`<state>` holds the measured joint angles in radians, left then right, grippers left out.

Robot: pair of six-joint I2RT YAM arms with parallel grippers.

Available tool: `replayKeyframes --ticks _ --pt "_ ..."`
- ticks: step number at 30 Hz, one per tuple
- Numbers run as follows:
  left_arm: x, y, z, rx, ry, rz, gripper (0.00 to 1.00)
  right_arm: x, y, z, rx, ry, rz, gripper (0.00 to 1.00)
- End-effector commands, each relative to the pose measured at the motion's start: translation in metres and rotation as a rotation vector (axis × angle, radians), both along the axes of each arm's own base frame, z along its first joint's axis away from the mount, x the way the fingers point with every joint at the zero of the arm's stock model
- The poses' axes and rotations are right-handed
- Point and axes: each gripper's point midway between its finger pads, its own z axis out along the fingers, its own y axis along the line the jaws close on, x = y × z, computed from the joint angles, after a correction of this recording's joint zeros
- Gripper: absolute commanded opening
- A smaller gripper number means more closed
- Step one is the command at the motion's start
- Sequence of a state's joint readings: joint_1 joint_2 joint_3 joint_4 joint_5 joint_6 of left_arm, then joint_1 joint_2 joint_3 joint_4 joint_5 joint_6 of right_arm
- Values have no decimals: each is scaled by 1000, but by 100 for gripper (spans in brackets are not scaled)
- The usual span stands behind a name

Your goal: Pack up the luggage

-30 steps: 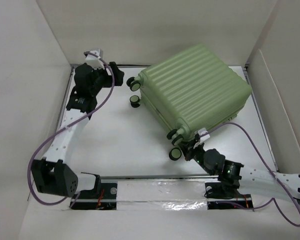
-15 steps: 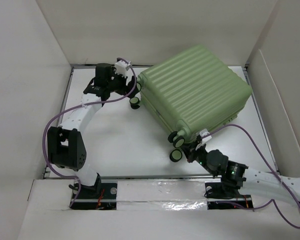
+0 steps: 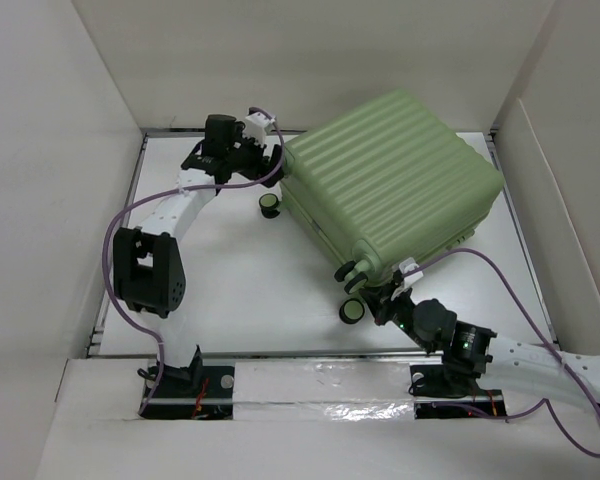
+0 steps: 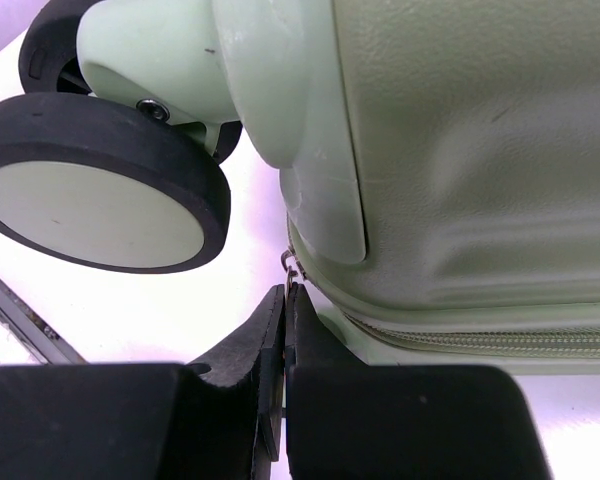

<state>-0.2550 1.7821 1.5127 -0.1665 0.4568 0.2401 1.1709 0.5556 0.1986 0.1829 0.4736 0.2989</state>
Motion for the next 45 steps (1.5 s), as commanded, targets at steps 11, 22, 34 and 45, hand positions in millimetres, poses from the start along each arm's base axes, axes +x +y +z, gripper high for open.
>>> replayKeyframes --ticks 11,22,34,45 --pt "22 -10 22 1 -71 48 0 -14 12 35 103 -21 99 0" --pt "-23 39 -58 -192 0 495 0 31 -36 77 65 -159 -46 0" --pt "-142 -24 -43 -318 -29 371 0 88 -86 107 55 -196 -246 0" --pt "-245 -128 -18 -593 147 -6 0 47 2 39 291 -54 -145 0"
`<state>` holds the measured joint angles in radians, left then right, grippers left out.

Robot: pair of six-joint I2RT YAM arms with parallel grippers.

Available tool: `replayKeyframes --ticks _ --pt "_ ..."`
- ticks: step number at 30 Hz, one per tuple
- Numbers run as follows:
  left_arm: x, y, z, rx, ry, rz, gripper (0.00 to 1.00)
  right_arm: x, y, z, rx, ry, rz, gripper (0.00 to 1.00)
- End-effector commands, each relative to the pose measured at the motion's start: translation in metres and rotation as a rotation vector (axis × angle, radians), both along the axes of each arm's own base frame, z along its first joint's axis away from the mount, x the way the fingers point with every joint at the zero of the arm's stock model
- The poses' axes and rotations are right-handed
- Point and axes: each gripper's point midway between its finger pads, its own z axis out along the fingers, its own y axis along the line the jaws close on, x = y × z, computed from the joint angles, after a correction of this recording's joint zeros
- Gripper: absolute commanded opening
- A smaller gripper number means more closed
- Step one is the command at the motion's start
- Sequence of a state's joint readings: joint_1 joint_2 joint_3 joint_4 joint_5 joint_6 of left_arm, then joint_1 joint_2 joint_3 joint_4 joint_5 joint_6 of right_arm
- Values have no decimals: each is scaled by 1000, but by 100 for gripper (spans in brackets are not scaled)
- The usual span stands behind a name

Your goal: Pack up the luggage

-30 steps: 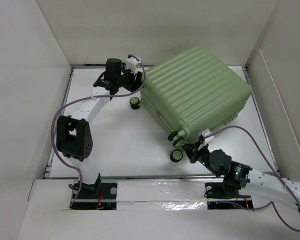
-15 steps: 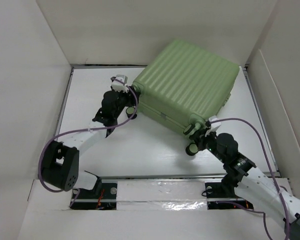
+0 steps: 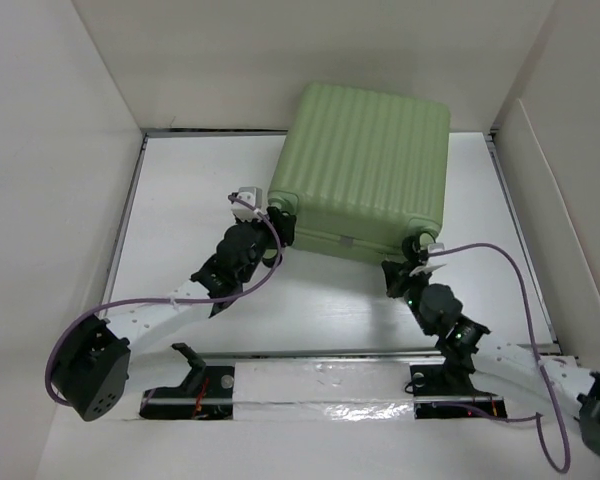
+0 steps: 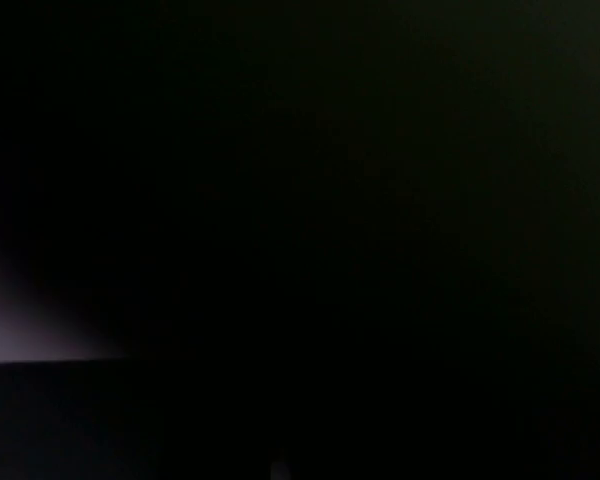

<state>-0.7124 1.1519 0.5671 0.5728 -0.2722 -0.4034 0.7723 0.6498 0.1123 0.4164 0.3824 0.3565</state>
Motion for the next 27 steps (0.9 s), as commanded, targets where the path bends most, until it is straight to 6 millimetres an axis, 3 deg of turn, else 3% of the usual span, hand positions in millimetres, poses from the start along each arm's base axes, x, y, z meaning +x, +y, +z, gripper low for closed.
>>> replayKeyframes --ticks 1,2,4,6,7,9,10,12,13,14,16,17,20,21,22,23,25,26,27 --pt "-98 -99 -7 -167 145 -553 0 -31 78 53 144 -107 129 0" --pt "-99 -102 -3 -177 142 -565 0 -34 77 60 148 -132 106 0" --pt "-102 -107 10 -216 117 -597 0 -26 94 57 74 -124 50 0" --pt "-109 -112 24 -244 108 -647 0 -25 119 64 62 -144 105 0" --pt "-111 -114 33 -265 91 -665 0 -25 142 66 54 -145 178 0" --pt "-123 -119 54 -302 72 -730 0 -28 170 75 47 -181 271 0" --pt "-125 -118 58 -307 75 -736 0 -33 200 79 41 -195 370 0" --pt "-135 -113 80 -345 42 -766 0 -44 231 86 29 -220 471 0" --pt "-138 -111 87 -347 39 -771 0 -55 252 76 8 -210 559 0" --pt "-140 -103 102 -364 8 -770 0 -61 273 97 59 -243 608 0" --pt "-140 -90 110 -371 14 -745 0 -70 294 107 112 -281 734 0" --pt "-145 -77 126 -391 -25 -739 0 -70 308 114 160 -310 773 0" --pt "-145 -52 132 -386 -30 -701 0 -74 330 110 207 -297 882 0" --pt "-143 -46 129 -385 -26 -680 0 -78 340 121 243 -315 917 0" --pt "-147 -41 124 -390 -17 -668 0 -85 348 111 261 -283 967 0" --pt "-146 -37 122 -393 -17 -654 0 -86 349 116 275 -285 973 0" --pt "-146 -32 111 -395 0 -627 0 -88 336 101 276 -255 956 2" --pt "-144 -27 110 -395 -12 -599 0 -90 326 101 288 -248 941 13" --pt "-143 -25 108 -393 -11 -585 0 -88 315 97 276 -228 924 41"
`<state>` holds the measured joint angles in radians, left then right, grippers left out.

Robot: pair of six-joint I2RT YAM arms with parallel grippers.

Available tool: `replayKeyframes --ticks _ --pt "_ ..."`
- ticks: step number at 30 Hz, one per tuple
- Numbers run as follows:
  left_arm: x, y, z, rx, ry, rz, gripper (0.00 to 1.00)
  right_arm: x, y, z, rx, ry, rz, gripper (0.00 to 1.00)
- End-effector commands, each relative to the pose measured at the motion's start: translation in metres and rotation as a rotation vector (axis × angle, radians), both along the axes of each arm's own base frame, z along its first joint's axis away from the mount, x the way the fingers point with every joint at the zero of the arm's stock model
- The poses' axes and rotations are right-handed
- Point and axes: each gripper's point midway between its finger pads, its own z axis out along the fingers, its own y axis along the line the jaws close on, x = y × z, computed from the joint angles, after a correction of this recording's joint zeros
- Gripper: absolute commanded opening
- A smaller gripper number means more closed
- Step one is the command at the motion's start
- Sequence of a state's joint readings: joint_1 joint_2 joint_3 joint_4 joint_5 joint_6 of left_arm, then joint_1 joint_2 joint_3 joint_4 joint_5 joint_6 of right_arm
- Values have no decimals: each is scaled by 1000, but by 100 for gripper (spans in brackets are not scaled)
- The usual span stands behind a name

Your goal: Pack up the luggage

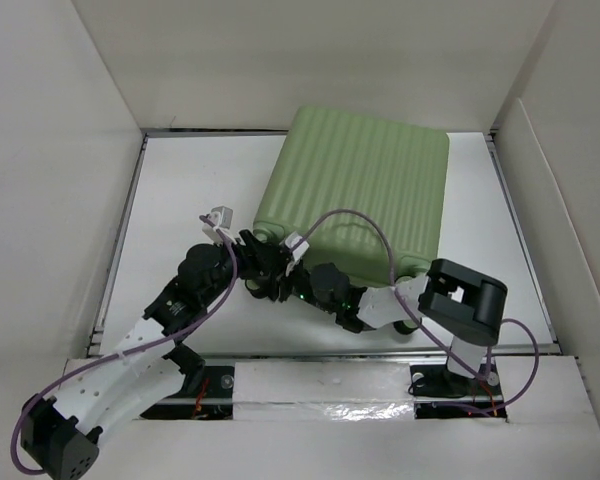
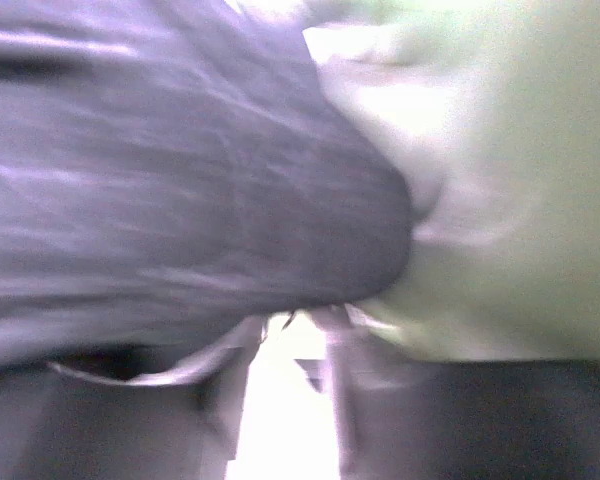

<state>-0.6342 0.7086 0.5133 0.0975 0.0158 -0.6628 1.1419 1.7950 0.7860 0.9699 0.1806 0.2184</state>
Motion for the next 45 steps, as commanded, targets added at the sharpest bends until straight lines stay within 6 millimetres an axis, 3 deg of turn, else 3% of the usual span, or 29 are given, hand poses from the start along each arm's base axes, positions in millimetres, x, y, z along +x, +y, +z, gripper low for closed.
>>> replayKeyframes --ticks 1,3,4,5,8,10,12,13,14,16,17,18,19,20,21,22,24,25,27,29,30,31,33,34,39,40,42,43,45 --pt "-56 -48 89 -235 -245 -366 0 -85 4 89 285 -12 357 53" --pt "-51 -43 86 -215 -252 -337 0 -89 -20 70 147 28 328 75" --pt "-49 -42 84 -200 -247 -325 0 -93 -41 101 158 -6 313 78" --pt "-44 -39 84 -189 -251 -296 0 -95 -57 76 10 26 268 81" --pt "-37 -33 84 -162 -266 -247 0 -100 -106 100 -73 29 196 86" --pt "-34 -33 84 -153 -276 -242 0 -79 -139 117 -60 8 81 54" --pt "-32 -34 78 -140 -265 -238 0 -51 -192 142 -22 -31 -108 0" --pt "-31 -36 77 -134 -271 -245 0 -36 -216 144 -31 -31 -205 0" --pt "-31 -39 72 -126 -261 -261 0 0 -261 146 -50 -43 -407 0" --pt "-36 -48 70 -128 -266 -295 0 29 -308 155 -52 -60 -590 0" --pt "-32 -51 66 -109 -262 -284 0 52 -349 154 -71 -48 -714 15" --pt "-32 -54 68 -104 -265 -284 0 68 -366 151 -84 -19 -762 50" --pt "-34 -59 67 -98 -267 -297 0 78 -383 148 -80 -2 -805 64" --pt "-31 -61 67 -99 -273 -297 0 95 -414 143 -51 11 -875 90" --pt "-32 -63 65 -97 -267 -305 0 98 -423 154 -19 -24 -874 99" --pt "-31 -64 66 -106 -275 -311 0 112 -431 137 -33 28 -880 100" --pt "-32 -69 62 -105 -266 -332 0 129 -423 122 -39 89 -773 100" --pt "-32 -71 60 -111 -273 -341 0 142 -417 98 -59 171 -705 100" --pt "-39 -82 51 -125 -254 -402 0 153 -393 101 -15 178 -559 100" --pt "-45 -94 44 -117 -254 -425 0 166 -370 88 13 223 -460 100" --pt "-62 -112 34 -77 -255 -484 0 173 -359 93 26 200 -418 100" --pt "-69 -122 39 -57 -269 -496 0 177 -351 93 27 207 -380 100" --pt "-66 -136 29 27 -264 -434 0 191 -340 95 25 217 -341 100" --pt "-73 -145 37 35 -278 -454 0 196 -336 97 26 218 -335 100" --pt "-74 -155 51 28 -327 -493 0 214 -350 113 15 219 -366 100" --pt "-73 -156 55 55 -317 -493 0 216 -352 131 3 181 -376 100" --pt "-67 -149 62 75 -326 -452 23 214 -362 140 -32 161 -435 100" --pt "-66 -144 64 72 -333 -434 40 206 -364 159 -29 114 -450 100" --pt "-62 -129 80 29 -353 -384 63 196 -374 175 -55 71 -520 100"
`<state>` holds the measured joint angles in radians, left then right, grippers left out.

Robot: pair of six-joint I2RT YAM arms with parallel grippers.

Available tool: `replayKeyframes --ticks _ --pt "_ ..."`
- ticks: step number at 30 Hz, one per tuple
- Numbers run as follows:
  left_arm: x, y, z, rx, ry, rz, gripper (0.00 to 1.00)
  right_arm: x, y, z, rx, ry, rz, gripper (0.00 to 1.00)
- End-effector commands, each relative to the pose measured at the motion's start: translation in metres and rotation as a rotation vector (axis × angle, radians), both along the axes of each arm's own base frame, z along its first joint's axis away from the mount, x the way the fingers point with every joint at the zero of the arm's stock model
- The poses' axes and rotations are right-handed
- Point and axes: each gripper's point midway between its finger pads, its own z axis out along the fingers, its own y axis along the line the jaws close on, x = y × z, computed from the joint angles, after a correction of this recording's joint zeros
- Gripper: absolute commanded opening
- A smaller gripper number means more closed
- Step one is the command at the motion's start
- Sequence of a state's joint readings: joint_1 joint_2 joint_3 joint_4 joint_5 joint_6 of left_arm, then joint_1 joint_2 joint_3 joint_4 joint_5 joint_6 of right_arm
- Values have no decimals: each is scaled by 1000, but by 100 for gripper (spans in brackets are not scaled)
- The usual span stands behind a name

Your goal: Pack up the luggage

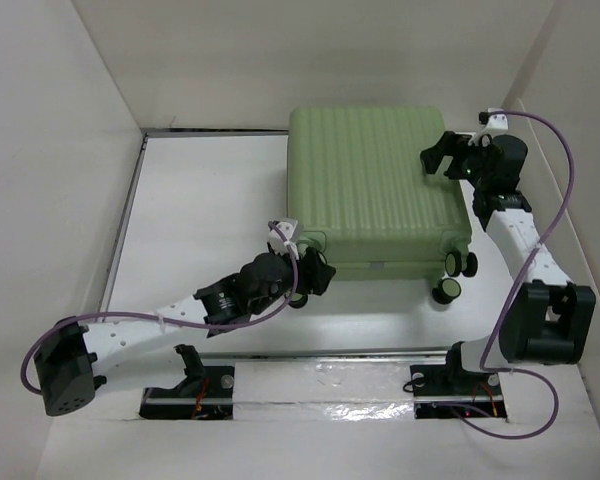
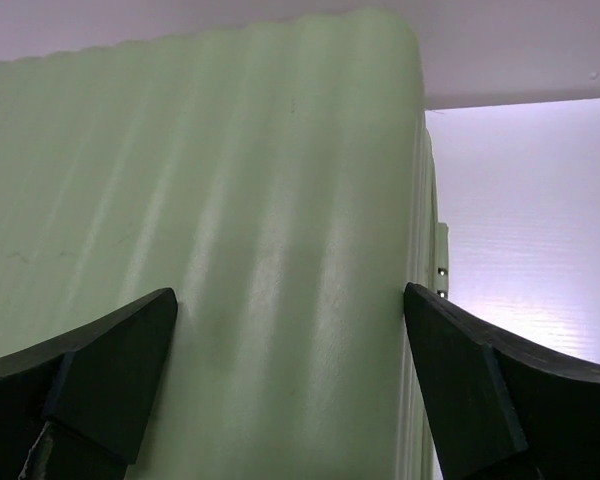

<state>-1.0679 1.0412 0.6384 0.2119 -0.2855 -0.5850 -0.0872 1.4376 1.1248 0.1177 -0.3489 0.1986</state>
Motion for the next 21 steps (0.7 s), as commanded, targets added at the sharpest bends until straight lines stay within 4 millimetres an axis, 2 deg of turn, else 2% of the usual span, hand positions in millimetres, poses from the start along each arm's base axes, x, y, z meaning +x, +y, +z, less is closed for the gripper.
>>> replayKeyframes --ticks 1,2,3,4,5,7,8,9,10,11,12,13,14,15,16,18,19,21 --pt "-29 -27 100 -179 -259 -244 67 -47 54 62 -41 -106 177 100" --pt "-31 -25 103 -196 -250 -259 71 -65 54 84 -61 -172 155 100" --pt "-26 -18 108 -211 -249 -244 80 -76 58 91 -70 -192 158 100" --pt "-25 -16 106 -215 -227 -243 82 -88 64 95 -81 -201 170 100" --pt "-26 -15 104 -216 -214 -252 83 -113 83 104 -97 -246 217 100" --pt "-18 -7 98 -229 -190 -226 84 -142 110 99 -99 -261 306 100" --pt "-23 -8 98 -249 -183 -262 83 -173 137 106 -75 -310 410 98" --pt "-22 -6 98 -262 -177 -263 83 -187 151 80 -70 -272 466 93" --pt "-16 -2 94 -273 -172 -247 83 -203 164 72 -57 -278 521 60" --pt "-19 -2 93 -292 -156 -265 83 -216 173 62 -40 -269 552 40" --pt "-19 0 95 -309 -157 -267 83 -244 191 70 27 -316 629 4" --pt "-18 1 93 -321 -157 -266 83 -255 201 40 36 -268 675 0" --pt "-18 4 94 -334 -154 -261 83 -265 209 32 63 -254 704 0" --pt "-19 5 94 -340 -154 -261 83 -285 223 28 83 -251 771 0" --pt "-19 6 91 -338 -147 -257 83 -293 229 10 86 -217 793 7" --pt "-21 10 94 -367 -142 -245 80 -299 239 2 88 -215 786 36" --pt "-23 11 92 -376 -136 -242 79 -307 252 -11 69 -183 816 60" --pt "-25 14 96 -406 -132 -234 79 -307 263 -16 39 -188 823 72"
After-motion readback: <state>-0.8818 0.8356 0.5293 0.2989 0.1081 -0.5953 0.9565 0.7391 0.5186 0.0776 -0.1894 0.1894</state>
